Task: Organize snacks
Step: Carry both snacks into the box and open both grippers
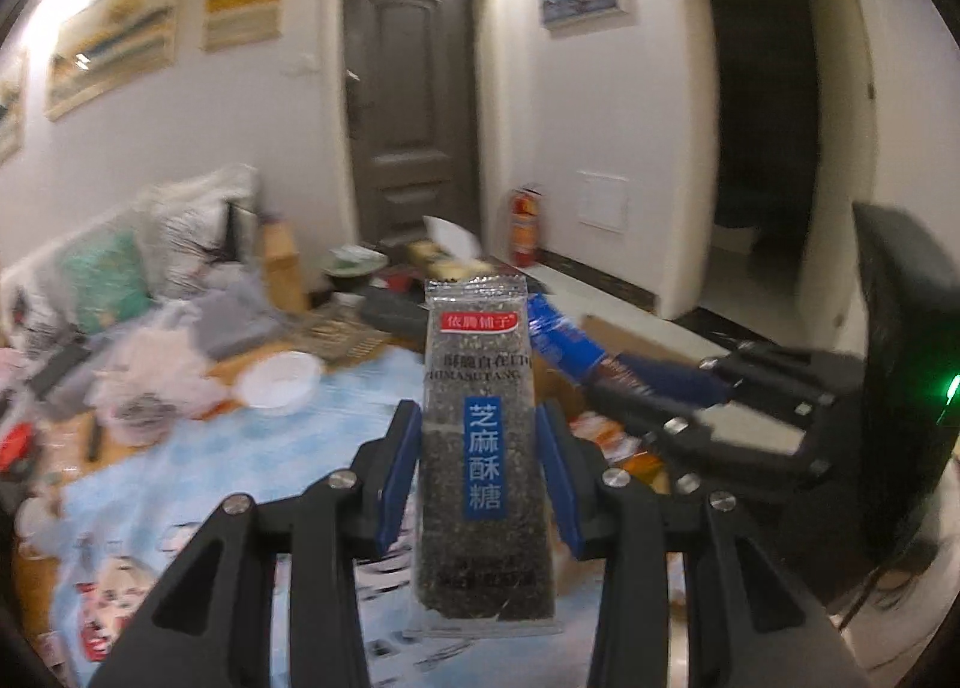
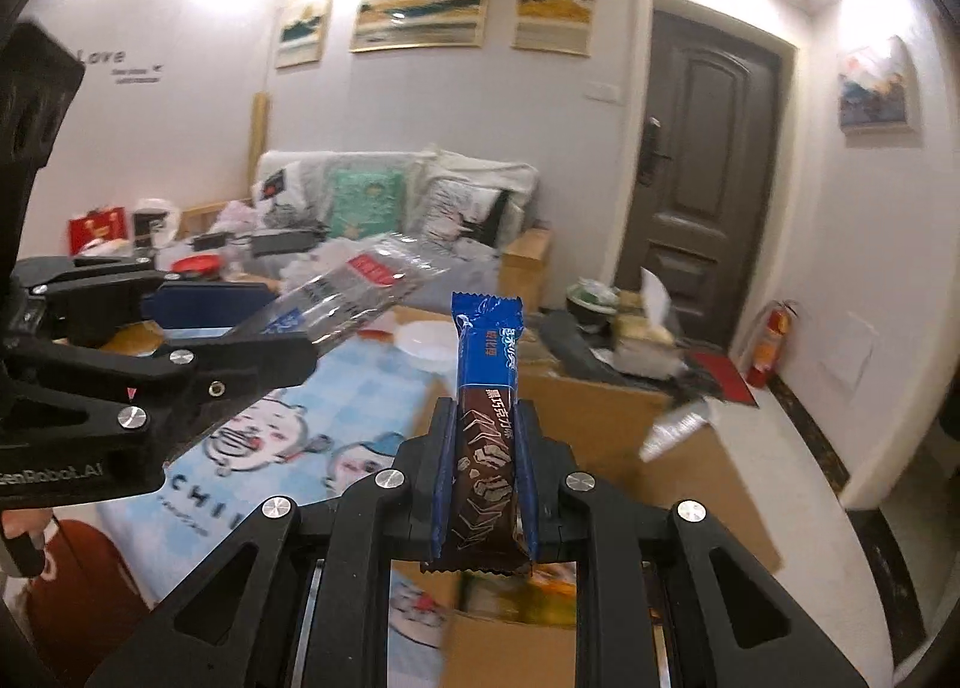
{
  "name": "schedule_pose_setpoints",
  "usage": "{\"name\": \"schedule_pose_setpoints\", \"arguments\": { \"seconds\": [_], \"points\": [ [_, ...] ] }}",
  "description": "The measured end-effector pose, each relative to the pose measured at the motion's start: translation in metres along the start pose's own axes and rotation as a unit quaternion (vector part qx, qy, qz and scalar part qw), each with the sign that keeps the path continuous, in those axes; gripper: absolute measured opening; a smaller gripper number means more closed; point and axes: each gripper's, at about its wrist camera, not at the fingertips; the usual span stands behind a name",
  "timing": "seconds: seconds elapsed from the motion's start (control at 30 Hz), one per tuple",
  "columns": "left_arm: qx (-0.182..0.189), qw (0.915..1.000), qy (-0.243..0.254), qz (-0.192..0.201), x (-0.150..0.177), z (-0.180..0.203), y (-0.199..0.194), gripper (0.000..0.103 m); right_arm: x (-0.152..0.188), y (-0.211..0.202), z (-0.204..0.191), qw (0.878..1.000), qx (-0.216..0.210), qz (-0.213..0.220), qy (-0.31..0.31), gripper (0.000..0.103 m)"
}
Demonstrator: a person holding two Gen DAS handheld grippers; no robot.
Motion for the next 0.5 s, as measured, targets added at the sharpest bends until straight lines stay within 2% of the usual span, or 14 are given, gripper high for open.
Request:
{"name": "schedule_pose_setpoints", "arguments": {
  "seconds": [0.13, 0.27, 0.5],
  "points": [
    [0.020, 0.9990, -0.008, -0.038, -0.010, 0.019, 0.046, 0.037, 0.015, 0.006, 0.040, 0.999, 0.026, -0.028, 0.014, 0.013],
    [0.028, 0.9964, -0.006, -0.080, -0.009, 0.031, 0.087, 0.037, 0.032, 0.021, 0.073, 0.997, 0.027, -0.065, 0.034, 0.013],
    [0.020, 0.9901, 0.002, -0.139, 0.009, 0.036, 0.130, 0.037, 0.053, 0.051, 0.089, 0.993, 0.006, -0.107, 0.044, 0.013]
  ]
}}
Point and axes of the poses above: each gripper's, at about its wrist camera, not at the fingertips, and y roughly the way its jaws point, z to its right, x to its underside, and after that the axes turned 10 degrees about z, right-handed
